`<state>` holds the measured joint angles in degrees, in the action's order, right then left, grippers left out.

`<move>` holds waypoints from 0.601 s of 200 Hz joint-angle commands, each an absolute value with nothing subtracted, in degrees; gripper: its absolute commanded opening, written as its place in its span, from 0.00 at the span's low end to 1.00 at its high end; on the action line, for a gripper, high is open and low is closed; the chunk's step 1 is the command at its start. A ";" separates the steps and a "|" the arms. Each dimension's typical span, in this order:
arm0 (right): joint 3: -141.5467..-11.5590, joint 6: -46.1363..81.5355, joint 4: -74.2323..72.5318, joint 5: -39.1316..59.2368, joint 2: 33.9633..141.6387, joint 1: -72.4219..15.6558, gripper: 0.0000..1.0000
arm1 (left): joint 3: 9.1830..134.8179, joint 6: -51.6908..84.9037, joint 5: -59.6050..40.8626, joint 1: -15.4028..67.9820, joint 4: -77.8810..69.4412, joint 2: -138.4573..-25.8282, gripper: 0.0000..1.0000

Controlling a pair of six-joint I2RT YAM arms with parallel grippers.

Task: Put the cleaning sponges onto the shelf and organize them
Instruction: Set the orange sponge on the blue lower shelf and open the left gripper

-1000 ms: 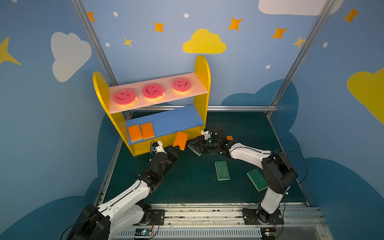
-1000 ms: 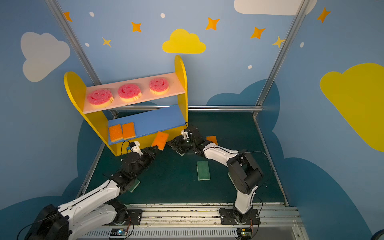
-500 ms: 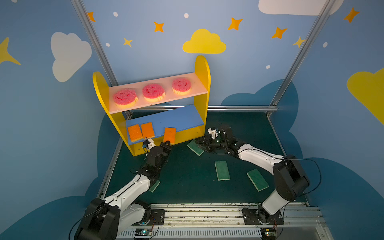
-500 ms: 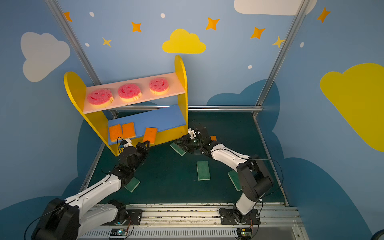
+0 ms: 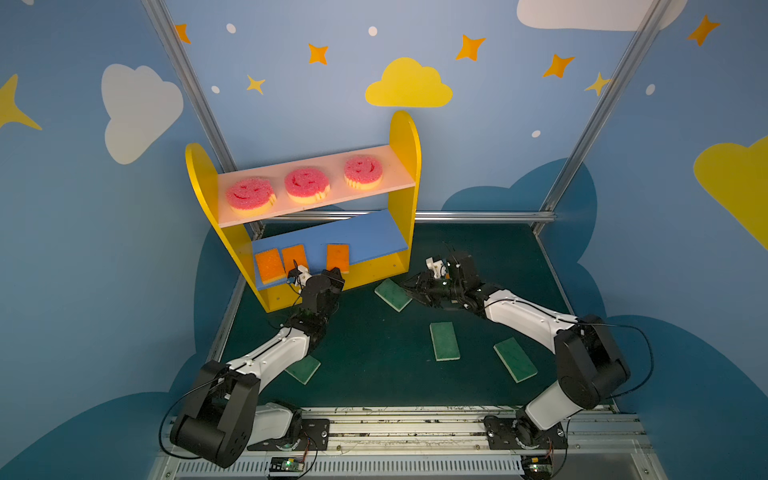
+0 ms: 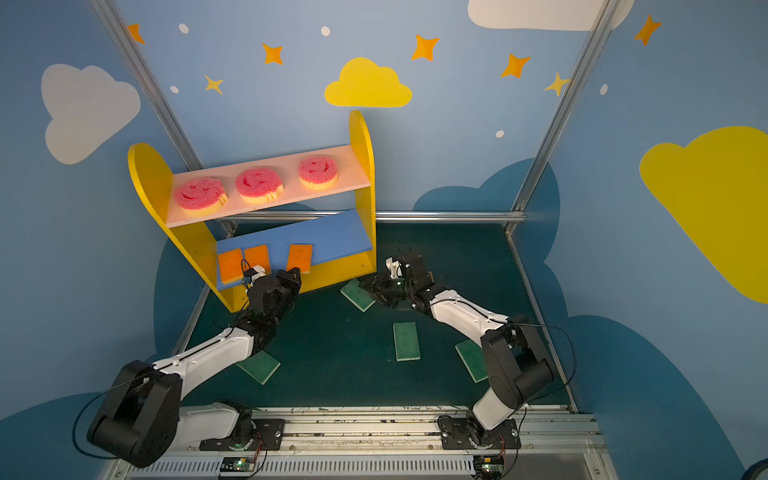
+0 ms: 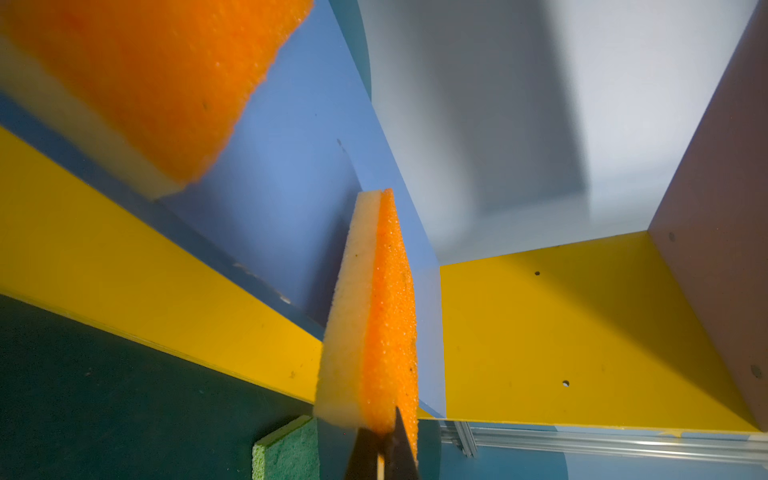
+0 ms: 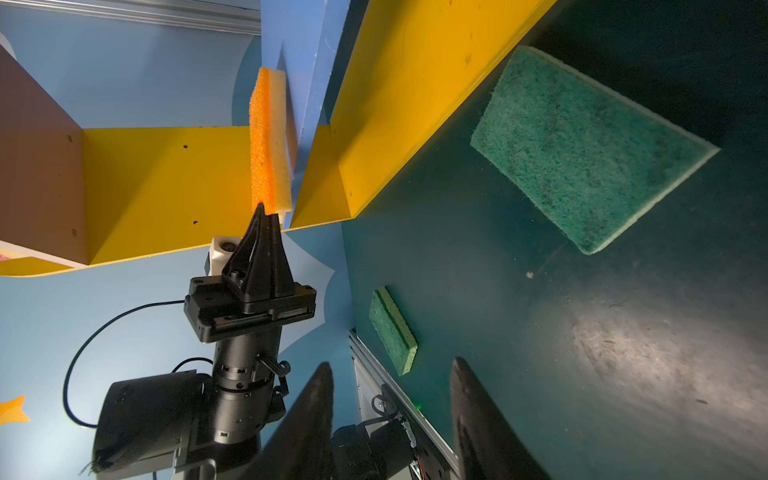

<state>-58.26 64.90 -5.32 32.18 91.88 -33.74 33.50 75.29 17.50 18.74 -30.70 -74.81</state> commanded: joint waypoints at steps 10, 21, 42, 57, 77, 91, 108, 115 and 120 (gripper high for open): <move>-57.23 63.98 -5.35 32.90 90.88 -33.49 0.46 | 36.91 76.98 20.51 18.36 -27.67 -76.09 0.03; -56.96 64.06 -5.56 32.93 90.97 -33.49 0.45 | 37.64 77.55 21.08 18.39 -26.11 -76.41 0.03; -56.47 64.38 -6.45 33.30 91.22 -33.49 0.45 | 37.71 78.69 22.29 18.48 -26.91 -77.36 0.03; -56.34 64.46 -6.57 33.57 91.36 -33.49 0.45 | 37.52 79.35 23.17 18.55 -28.17 -78.29 0.03; -56.03 64.46 -6.68 33.66 91.19 -33.49 0.45 | 37.35 79.54 23.59 18.50 -28.62 -78.68 0.03; -55.81 64.41 -6.68 33.66 90.89 -33.40 0.45 | 37.11 79.82 24.11 18.84 -28.14 -78.53 0.03; -55.64 64.42 -6.78 33.62 90.71 -33.34 0.45 | 36.61 80.16 25.74 19.57 -27.45 -77.88 0.03; -55.63 64.47 -6.82 33.66 90.70 -33.31 0.45 | 36.48 80.16 26.37 19.70 -27.04 -77.44 0.03; -55.63 64.51 -6.91 33.71 90.70 -33.31 0.45 | 36.35 80.23 26.69 19.77 -26.83 -77.20 0.03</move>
